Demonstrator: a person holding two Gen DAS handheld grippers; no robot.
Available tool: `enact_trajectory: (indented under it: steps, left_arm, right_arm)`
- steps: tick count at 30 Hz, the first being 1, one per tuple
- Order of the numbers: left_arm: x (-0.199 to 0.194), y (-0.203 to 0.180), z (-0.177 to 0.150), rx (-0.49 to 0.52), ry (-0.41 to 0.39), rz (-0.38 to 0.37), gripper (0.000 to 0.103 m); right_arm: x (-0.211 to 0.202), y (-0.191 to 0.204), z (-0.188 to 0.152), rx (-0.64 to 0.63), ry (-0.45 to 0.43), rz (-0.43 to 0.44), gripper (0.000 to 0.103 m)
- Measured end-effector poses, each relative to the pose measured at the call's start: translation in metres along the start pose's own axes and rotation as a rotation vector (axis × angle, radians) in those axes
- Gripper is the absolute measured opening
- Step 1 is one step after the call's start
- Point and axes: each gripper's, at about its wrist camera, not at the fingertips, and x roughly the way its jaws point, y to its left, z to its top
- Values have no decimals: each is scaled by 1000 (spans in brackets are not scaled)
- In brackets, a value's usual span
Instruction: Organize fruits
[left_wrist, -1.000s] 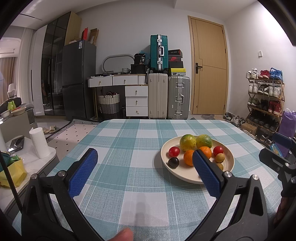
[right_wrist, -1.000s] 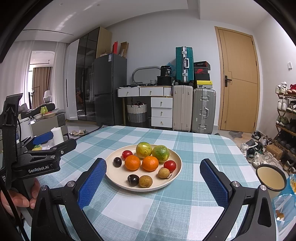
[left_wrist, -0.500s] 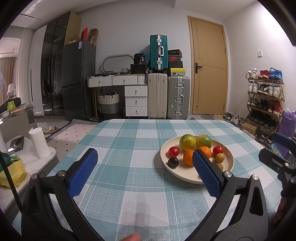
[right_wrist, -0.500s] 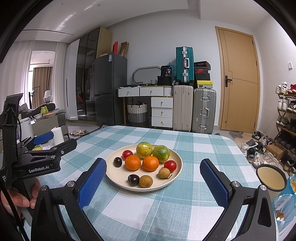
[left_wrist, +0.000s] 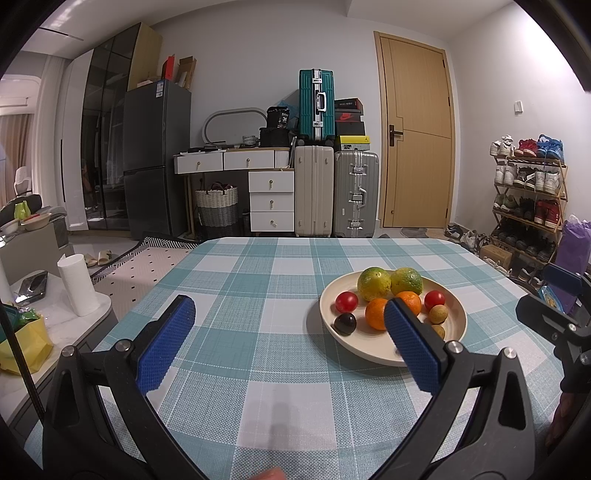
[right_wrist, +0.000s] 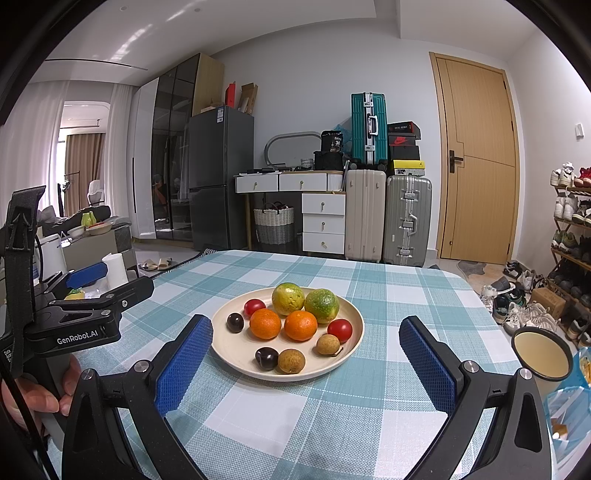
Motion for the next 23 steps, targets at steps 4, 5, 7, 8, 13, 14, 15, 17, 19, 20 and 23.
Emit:
enact_trajectory:
  steps: [4,5,7,8,13,14,15,17,19,20,23]
  left_arm:
    - [0,0,0,0,0,0,102]
    - [0,0,0,0,0,0,102]
    - [0,0,0,0,0,-2,102]
    - [0,0,0,1,0,-4,102]
    - [0,-3,-1,3,0,-6,102]
    - [0,-2,0,3,0,-6,102]
    - [0,-2,0,3,0,-6,102]
    - [0,-2,0,3,0,-6,102]
    - [0,-3,-1,3,0,-6,102]
    - [0,-2,0,3,-1,-6,102]
    - [0,-2,0,3,1,-7,102]
  right_arm:
    - [0,0,0,0,0,0,103]
    - [1,0,0,0,0,0,103]
    - [0,0,0,0,0,0,103]
    - [0,0,0,0,0,0,103]
    - [0,0,0,0,0,0,103]
    - [0,0,0,0,0,0,103]
    - [1,0,0,0,0,0,103]
    - [1,0,0,0,0,0,103]
    - [0,0,0,0,0,0,103]
    - [0,0,0,0,0,0,103]
    - [0,0,0,0,1,0,103]
